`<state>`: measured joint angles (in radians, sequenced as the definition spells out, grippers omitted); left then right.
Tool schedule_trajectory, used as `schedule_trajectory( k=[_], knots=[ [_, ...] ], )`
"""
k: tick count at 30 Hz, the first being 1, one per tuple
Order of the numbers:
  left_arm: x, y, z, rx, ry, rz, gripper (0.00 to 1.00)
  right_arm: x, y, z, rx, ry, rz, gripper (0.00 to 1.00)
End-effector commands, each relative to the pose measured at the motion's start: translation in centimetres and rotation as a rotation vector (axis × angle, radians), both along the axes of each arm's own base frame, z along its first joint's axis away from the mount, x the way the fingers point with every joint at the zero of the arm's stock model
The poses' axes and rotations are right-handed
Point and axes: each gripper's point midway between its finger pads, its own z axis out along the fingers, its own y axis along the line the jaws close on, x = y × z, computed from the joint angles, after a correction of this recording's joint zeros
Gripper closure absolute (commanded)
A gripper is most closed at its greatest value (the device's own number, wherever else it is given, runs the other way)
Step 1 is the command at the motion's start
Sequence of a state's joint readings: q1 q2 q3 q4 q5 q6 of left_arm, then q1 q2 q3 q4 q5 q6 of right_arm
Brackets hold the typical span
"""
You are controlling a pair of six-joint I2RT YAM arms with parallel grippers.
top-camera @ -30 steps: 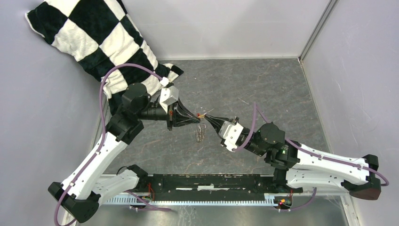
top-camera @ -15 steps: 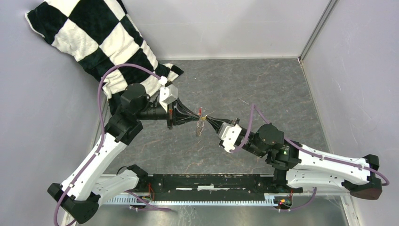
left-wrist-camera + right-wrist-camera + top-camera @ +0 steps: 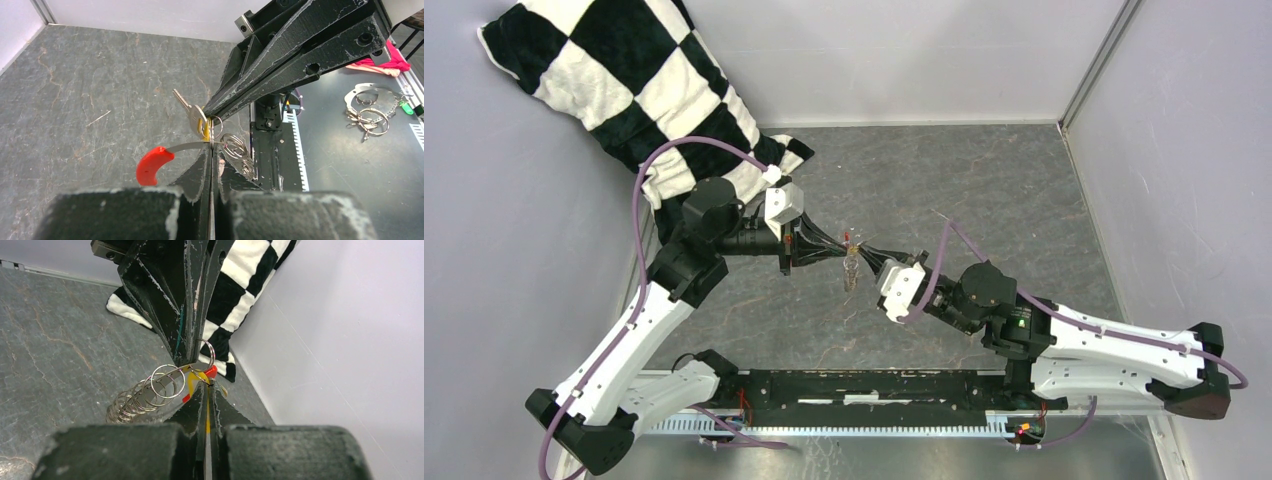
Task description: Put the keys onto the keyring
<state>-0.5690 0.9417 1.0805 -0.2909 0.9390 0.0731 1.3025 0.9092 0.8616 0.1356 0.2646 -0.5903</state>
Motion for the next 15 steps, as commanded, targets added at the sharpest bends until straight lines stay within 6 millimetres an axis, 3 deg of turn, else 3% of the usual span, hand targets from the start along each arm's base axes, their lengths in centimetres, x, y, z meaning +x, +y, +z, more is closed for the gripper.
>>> schedule_trajectory(
  k=[1,15],
  knots=[
    [-0.14,0.15,0.07,-0.001,-0.048,-0.007,0.98,0.93,-0.98,3.50,0.078,-0.025,-0.076,0.99],
    [0.44,0.19,-0.05,0.004,-0.049,0.025,0.98,0.92,-0.87,3.50,0.078,-0.023,-0.076,0.99]
  ],
)
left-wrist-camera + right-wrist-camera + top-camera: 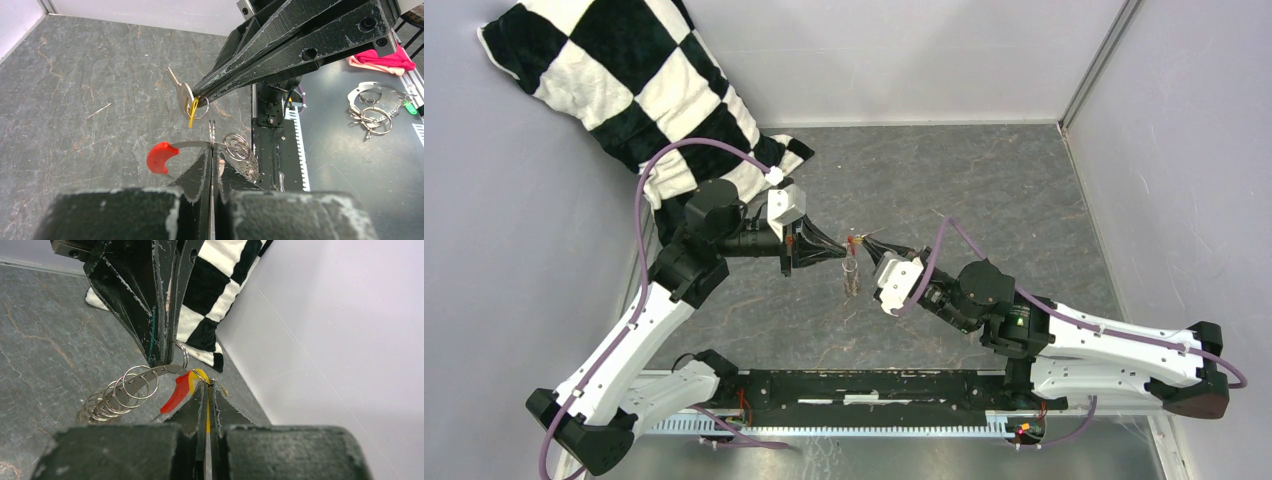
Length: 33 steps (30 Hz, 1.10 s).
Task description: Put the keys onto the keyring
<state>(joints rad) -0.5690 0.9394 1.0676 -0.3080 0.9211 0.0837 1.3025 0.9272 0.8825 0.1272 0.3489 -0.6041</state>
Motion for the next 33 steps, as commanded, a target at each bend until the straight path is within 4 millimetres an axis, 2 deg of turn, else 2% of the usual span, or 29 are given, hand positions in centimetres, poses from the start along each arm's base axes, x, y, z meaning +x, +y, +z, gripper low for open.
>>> schedule_trajectory(
  k=[1,33],
  knots=[
    [0.3,0.1,0.8,-0.015,-0.062,0.012,0.98,-0.4,-0.1,3.2,0.086,-0.022,0.013,0.99],
    [0.8,0.2,0.0,0.010,-0.061,0.035,0.98,-1.1,1.0,3.1,0.084,-0.013,0.051,0.99]
  ],
)
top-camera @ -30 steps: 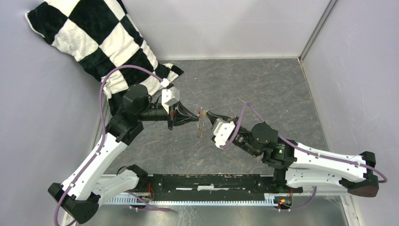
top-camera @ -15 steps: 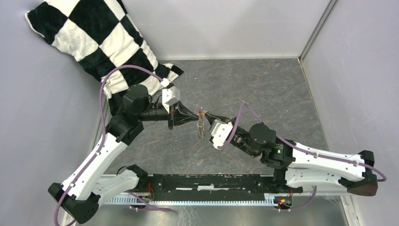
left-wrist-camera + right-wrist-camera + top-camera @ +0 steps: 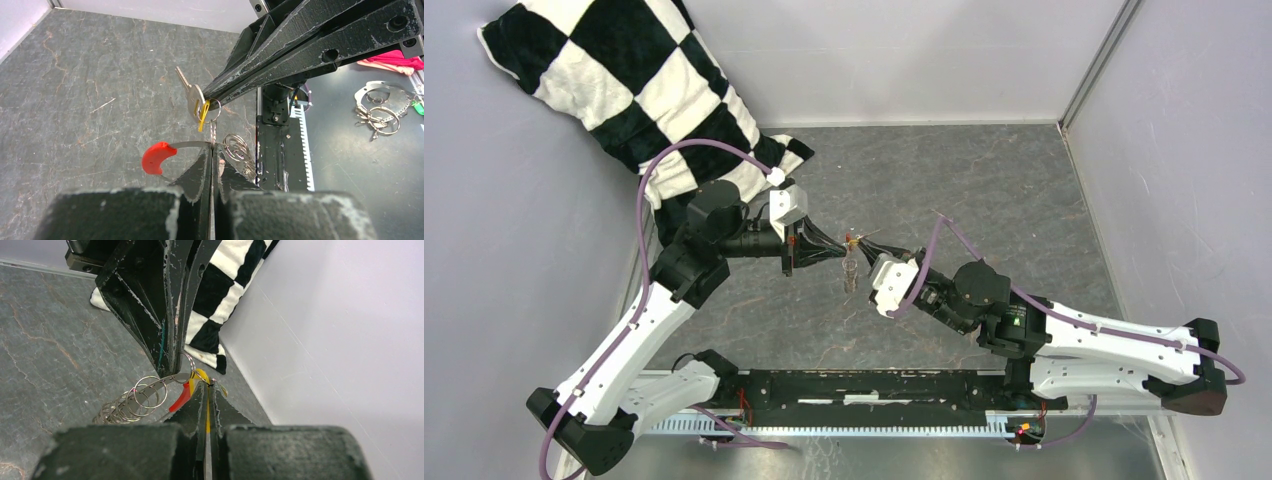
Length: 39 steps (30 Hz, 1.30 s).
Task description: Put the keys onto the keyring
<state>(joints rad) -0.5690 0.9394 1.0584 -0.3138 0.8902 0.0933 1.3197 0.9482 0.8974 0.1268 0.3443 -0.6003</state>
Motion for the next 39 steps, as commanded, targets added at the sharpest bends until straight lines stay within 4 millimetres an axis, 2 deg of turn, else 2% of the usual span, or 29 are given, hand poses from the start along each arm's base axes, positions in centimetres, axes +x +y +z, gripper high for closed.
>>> schedule_trajectory(
  k=[1,15,25,39],
  knots=[
    [0.3,0.1,0.6,-0.003,-0.062,0.007,0.98,-0.6,0.2,3.1,0.089,-0.015,0.030,0.99],
    [-0.8,0.3,-0.4,0.039,-0.072,-0.065,0.98,-1.3,0.8,2.9,0.074,-0.016,0.077,0.99],
    [-1.2,0.5,-0.5,0.048,-0.092,-0.081,0.98,-2.7,2.2,2.6,0.032,0.006,0.179,0.99],
    [-2.6,0.7,-1.1,0.066,-0.122,-0.152,0.98,-3.0,3.0,2.5,0.000,0.011,0.203,0.99]
  ],
)
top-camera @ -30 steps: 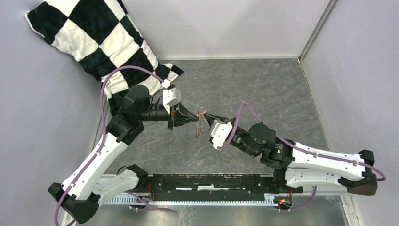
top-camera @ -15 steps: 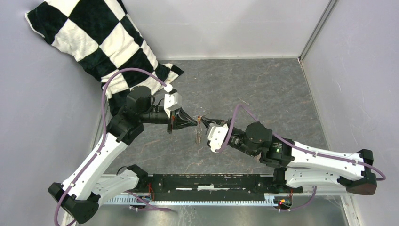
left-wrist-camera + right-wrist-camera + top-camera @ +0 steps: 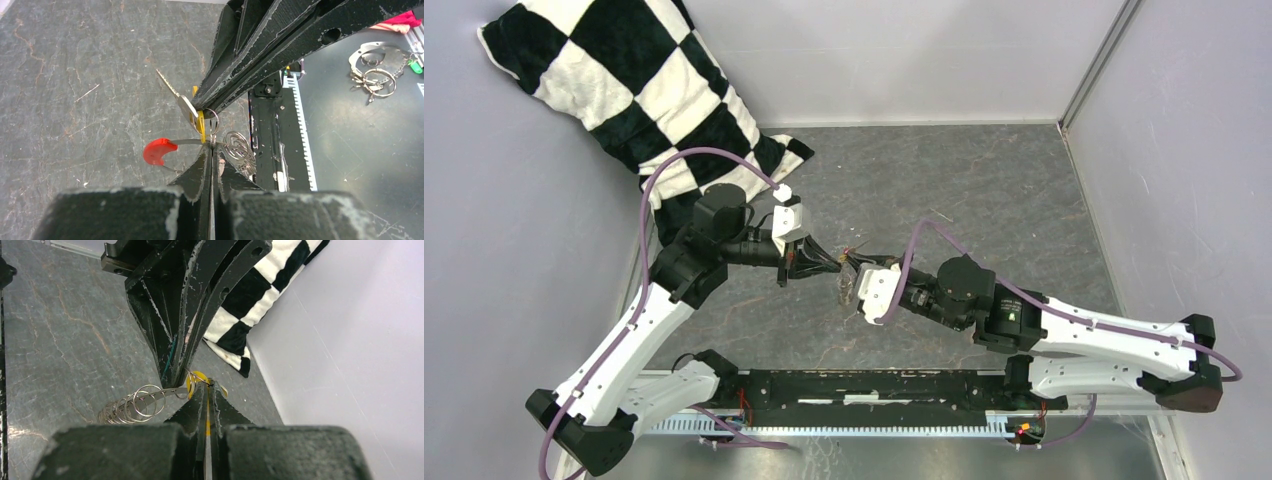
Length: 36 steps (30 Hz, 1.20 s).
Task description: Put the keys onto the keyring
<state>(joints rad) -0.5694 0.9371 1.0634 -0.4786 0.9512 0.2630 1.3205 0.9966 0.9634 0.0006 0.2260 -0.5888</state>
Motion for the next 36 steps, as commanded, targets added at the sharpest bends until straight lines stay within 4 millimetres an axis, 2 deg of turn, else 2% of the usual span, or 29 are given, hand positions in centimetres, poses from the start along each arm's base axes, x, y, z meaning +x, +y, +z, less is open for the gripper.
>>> schedule_trajectory(
  k=[1,7,10,22,29,36],
  knots=[
    [-1.1,0.0,1.1,-0.015,-0.099,-0.078,0.98,-1.6,1.2,3.9,0.096,-0.011,0.092,0.99],
    [-1.4,0.0,1.0,-0.011,-0.127,-0.094,0.98,-2.6,2.0,4.0,0.078,-0.005,0.160,0.99],
    [-1.5,0.0,1.0,-0.012,-0.135,-0.098,0.98,-3.1,2.3,3.1,0.038,0.010,0.190,0.99],
    [-1.7,0.2,1.2,-0.019,-0.222,-0.119,0.98,-3.0,3.3,3.0,0.037,0.029,0.190,0.99],
    [-1.9,0.0,1.2,-0.024,-0.274,-0.146,0.98,-3.2,3.8,3.6,0.047,0.035,0.206,0.87],
    [-2.1,0.0,1.1,-0.029,-0.285,-0.146,0.98,-3.5,3.8,3.9,0.037,0.045,0.221,0.81]
  ],
)
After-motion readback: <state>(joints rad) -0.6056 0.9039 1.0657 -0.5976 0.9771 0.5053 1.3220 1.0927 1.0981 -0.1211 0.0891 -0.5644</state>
